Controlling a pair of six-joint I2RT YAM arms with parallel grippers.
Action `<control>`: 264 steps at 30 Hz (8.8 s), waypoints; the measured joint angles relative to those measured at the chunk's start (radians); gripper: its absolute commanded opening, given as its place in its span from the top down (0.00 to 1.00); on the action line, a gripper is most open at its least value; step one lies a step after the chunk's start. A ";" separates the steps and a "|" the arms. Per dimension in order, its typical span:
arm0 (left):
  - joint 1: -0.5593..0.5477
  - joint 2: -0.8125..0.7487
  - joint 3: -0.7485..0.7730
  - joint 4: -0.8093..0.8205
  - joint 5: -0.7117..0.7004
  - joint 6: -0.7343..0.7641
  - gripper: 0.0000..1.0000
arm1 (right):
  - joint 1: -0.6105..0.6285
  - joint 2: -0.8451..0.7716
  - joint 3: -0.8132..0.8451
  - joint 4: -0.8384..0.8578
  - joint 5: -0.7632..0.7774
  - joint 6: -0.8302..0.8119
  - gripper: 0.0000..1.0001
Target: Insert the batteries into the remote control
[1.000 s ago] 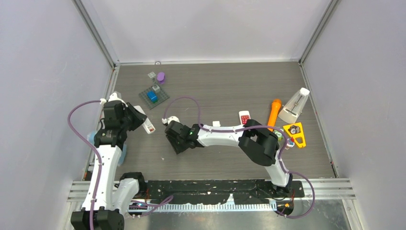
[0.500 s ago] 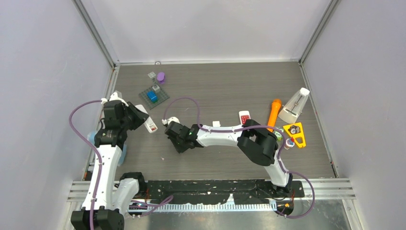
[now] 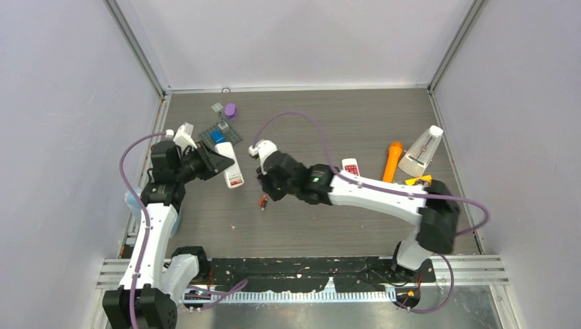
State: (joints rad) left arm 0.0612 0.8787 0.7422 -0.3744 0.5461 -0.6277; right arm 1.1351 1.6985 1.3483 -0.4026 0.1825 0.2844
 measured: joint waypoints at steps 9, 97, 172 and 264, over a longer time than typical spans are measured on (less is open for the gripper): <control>-0.060 0.101 -0.015 0.372 0.371 -0.119 1.00 | -0.017 -0.331 0.024 -0.100 -0.005 -0.204 0.95; -0.406 0.485 -0.081 0.753 0.499 -0.525 1.00 | 0.079 -0.010 0.341 -0.623 0.105 -0.470 0.38; -0.401 0.208 -0.037 0.941 0.124 -1.065 1.00 | -0.244 -0.543 -0.160 0.145 -0.219 0.495 0.45; -0.406 0.087 -0.038 0.730 -0.071 -1.022 1.00 | -0.223 -0.635 -0.248 0.327 -0.275 0.536 0.19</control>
State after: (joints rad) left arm -0.3447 0.9657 0.7044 0.3557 0.4751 -1.6497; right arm 0.9119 1.0634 1.1000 -0.0753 -0.0929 0.8204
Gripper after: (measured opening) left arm 0.216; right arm 0.848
